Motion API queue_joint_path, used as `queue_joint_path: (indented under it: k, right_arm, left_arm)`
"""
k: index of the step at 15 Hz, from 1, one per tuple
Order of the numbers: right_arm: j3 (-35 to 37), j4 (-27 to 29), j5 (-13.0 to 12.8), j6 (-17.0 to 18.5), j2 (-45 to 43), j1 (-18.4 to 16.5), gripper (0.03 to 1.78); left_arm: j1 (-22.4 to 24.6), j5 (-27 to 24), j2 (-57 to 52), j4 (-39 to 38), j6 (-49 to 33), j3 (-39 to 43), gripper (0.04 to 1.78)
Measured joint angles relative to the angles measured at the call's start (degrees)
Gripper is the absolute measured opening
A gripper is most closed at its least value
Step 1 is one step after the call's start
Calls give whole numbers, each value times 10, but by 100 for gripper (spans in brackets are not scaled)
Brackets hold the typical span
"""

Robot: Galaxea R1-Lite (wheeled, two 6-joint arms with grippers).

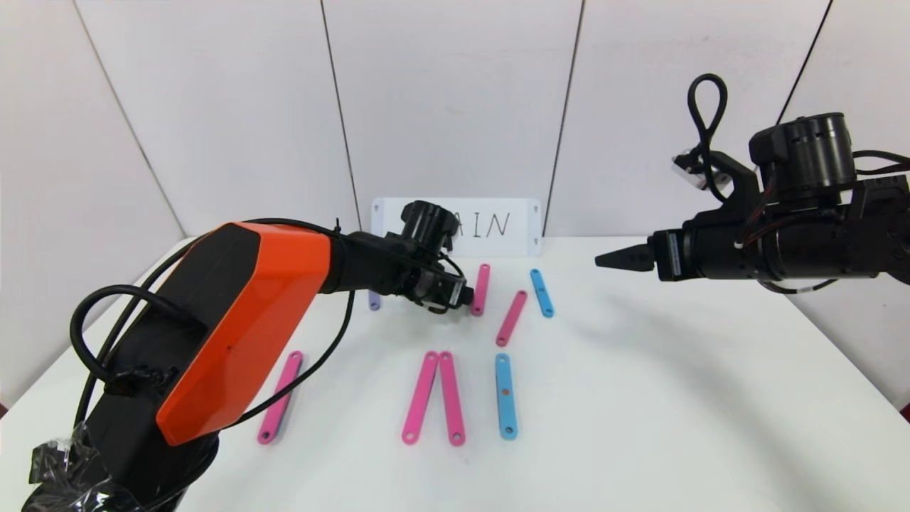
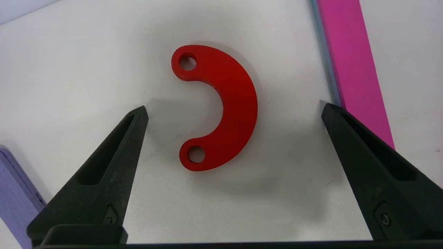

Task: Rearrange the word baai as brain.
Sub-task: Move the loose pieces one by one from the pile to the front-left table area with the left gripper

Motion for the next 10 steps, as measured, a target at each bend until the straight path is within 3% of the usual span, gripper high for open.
queue_joint_path:
  k: [3, 5, 7, 10]
  right_arm:
    - [1, 0, 0, 0, 1, 0, 174]
    - [1, 0, 0, 0, 1, 0, 174]
    - [1, 0, 1, 0, 1, 0, 174]
    - [1, 0, 1, -1, 1, 0, 174]
  left_arm:
    - [0, 0, 0, 1, -1, 0, 172]
    - [0, 1, 0, 3, 0, 0, 158]
    - [0, 2, 0, 3, 1, 0, 134]
    - [0, 4, 1, 2, 1, 0, 80]
